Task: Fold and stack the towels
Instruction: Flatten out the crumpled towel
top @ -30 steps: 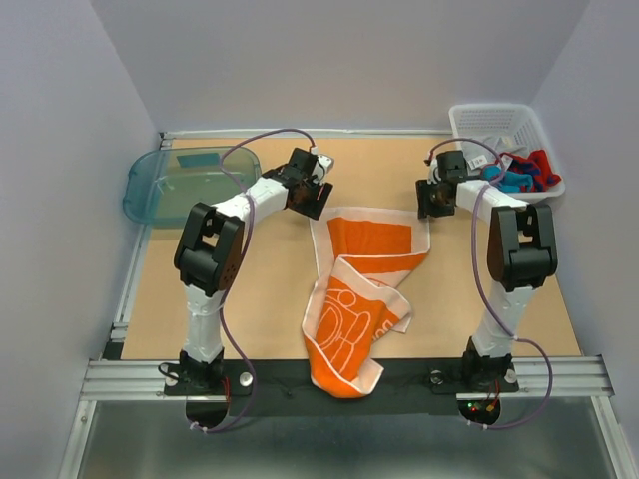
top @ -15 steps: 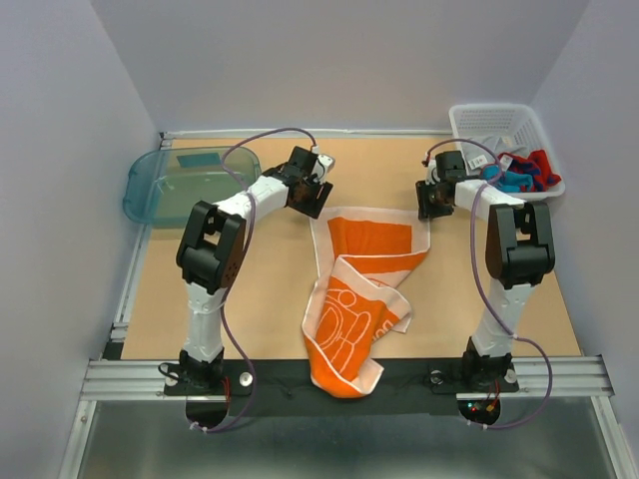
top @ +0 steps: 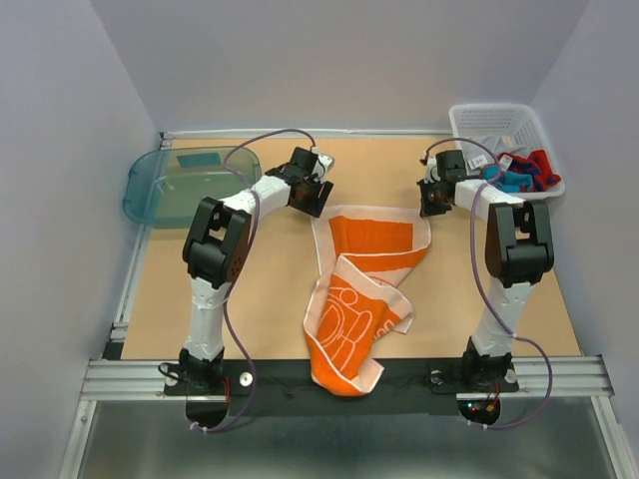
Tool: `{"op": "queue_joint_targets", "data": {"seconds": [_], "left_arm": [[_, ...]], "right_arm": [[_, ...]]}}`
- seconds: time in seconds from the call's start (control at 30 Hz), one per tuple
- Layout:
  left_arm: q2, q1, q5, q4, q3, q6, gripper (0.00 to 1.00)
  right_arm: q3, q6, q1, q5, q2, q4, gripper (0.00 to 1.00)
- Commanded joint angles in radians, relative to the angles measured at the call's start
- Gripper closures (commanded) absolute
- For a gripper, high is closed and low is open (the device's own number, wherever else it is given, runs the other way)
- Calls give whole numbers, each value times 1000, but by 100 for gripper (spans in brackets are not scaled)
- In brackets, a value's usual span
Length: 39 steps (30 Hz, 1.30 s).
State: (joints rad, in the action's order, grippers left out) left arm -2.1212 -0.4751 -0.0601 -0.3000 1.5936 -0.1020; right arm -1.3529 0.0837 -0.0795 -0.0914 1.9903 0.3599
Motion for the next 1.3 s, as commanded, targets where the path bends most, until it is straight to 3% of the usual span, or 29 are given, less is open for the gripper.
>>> {"op": "queue_joint_targets", "data": {"seconds": [0.0, 0.47, 0.63, 0.77, 0.87, 0.9, 1.07, 1.27], "left_arm": [[-13, 7, -32, 55, 68, 28, 27], [-68, 6, -26, 32, 98, 41, 37], [-83, 0, -26, -11, 75, 48, 49], [-82, -11, -23, -11, 14, 74, 67], [-68, -13, -7, 22, -40, 88, 96], [-50, -13, 3, 30, -52, 88, 100], [53, -2, 149, 27, 3, 53, 100], [187, 6, 278, -20, 225, -18, 100]], "right_arm": [[47, 30, -6, 5, 64, 44, 100], [54, 42, -16, 5, 59, 47, 100], [57, 39, -17, 13, 51, 45, 99], [49, 36, -16, 10, 38, 45, 99], [35, 34, -19, 9, 28, 45, 99], [20, 33, -19, 10, 25, 45, 100], [-92, 19, -19, 25, -7, 47, 100], [-349, -24, -19, 53, -93, 47, 100]]}}
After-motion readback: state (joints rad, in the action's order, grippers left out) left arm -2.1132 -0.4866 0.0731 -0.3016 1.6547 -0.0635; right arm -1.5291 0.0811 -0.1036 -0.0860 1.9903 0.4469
